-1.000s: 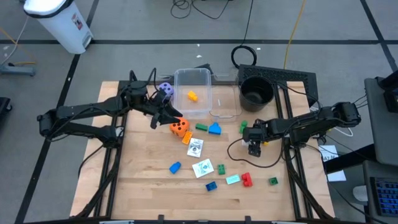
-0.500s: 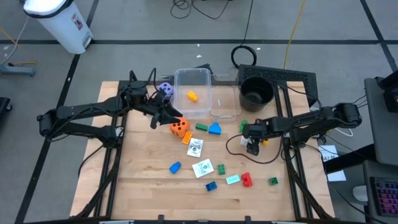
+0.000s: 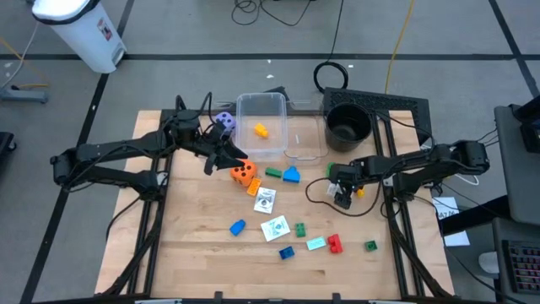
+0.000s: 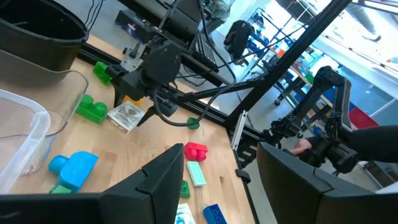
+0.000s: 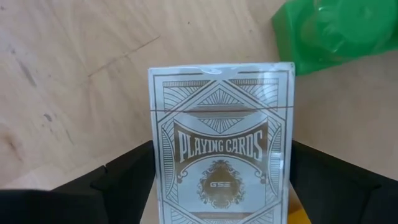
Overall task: Pick & Place Toys
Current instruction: Put the brown playing card box into the right transparent bin
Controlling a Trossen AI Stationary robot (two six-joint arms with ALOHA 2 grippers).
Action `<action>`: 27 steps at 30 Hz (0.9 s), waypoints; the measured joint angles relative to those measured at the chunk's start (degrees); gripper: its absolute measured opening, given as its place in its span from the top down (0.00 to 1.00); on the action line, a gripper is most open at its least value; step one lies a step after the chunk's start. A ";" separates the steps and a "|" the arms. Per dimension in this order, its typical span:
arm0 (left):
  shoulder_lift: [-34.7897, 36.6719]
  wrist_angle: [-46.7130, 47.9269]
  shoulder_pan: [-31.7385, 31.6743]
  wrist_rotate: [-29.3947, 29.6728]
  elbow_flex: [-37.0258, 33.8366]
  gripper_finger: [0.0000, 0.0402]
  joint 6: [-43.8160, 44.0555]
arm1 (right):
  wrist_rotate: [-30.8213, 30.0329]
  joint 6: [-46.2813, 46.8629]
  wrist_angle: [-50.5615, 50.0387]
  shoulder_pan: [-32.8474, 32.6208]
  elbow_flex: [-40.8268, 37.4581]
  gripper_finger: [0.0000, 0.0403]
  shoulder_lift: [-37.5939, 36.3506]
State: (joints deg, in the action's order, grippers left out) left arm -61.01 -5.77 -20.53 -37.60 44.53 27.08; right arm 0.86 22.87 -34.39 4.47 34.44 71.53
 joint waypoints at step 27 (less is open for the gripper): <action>0.00 -0.51 0.00 1.26 0.00 0.48 -0.71 | 0.41 10.67 6.71 -1.35 3.43 0.25 -0.11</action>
State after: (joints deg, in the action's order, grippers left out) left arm -61.01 -6.28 -20.53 -36.35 44.53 26.37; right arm 1.28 33.54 -27.68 3.11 37.87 71.42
